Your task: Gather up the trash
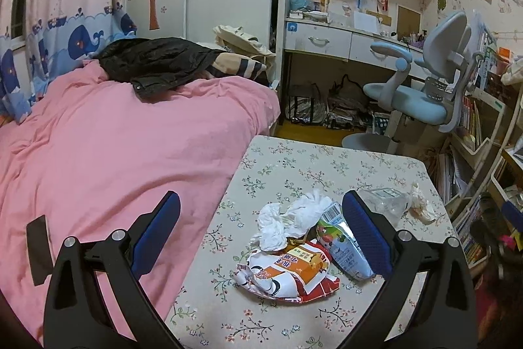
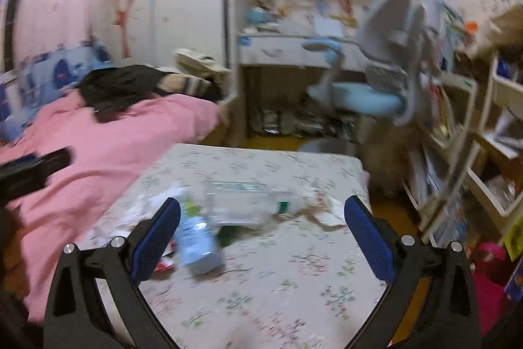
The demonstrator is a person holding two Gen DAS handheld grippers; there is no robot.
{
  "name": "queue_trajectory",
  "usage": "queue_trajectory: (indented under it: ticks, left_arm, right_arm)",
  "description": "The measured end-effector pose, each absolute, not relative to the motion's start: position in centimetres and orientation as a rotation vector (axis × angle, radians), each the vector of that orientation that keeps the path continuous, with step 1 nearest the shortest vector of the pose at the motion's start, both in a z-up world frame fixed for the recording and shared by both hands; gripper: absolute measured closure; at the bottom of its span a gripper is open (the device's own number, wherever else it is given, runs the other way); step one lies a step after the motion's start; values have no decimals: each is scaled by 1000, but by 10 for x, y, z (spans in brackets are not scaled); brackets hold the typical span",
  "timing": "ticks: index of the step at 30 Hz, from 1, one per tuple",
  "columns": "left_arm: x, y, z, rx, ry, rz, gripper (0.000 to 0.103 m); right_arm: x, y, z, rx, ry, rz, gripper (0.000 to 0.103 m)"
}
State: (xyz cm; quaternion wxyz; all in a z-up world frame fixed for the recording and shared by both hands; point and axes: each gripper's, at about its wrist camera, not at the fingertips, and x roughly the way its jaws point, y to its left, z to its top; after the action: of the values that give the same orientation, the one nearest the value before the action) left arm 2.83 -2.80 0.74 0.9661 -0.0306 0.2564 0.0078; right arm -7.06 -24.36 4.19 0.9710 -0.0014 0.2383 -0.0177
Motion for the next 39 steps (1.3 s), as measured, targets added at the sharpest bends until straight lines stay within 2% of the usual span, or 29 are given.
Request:
queue_trajectory:
  ticks: [5,10,39]
  left_arm:
    - [25,-24,8,-68,510,30,7]
    - [26,-23,11,-64,493,45,7]
    - [21,-29,14,-51,469,35,7]
  right_arm:
    - [-60,-224,43,-73,441,-59,6]
    - [-62,-225,50,-13,404,-55,6]
    - [-65,-228,54,21,382,-111,6]
